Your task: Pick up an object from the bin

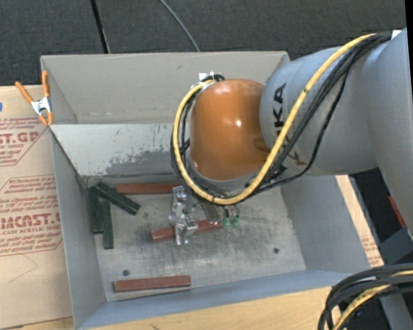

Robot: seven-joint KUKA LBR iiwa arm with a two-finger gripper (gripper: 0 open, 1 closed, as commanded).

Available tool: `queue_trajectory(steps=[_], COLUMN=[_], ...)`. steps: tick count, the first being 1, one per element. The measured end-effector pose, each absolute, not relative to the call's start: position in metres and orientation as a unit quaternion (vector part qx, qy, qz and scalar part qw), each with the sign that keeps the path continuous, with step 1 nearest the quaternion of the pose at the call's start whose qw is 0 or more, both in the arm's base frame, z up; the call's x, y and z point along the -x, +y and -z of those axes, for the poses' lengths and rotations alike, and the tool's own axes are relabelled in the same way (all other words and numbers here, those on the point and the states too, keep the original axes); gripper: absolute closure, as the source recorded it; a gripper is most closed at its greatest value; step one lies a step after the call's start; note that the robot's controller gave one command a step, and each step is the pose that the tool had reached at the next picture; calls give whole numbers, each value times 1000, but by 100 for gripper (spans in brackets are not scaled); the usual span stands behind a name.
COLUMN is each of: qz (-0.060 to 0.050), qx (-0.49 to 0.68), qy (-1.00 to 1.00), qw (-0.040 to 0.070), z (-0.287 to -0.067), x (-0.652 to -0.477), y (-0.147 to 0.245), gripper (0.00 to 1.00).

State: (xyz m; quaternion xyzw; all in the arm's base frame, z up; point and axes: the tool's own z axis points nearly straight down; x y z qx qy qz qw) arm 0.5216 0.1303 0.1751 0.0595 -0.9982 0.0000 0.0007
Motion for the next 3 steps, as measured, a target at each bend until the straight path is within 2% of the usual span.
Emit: queue_trajectory(steps=[1,2,3], qz=[0,1,1], qx=[-52,-52,-51], qy=[-999,-999,-999], qw=[-1,-1,-1], z=[-251,-251,-251], x=[-512,-512,-512], y=[131,131,131], gripper=[100,0,100])
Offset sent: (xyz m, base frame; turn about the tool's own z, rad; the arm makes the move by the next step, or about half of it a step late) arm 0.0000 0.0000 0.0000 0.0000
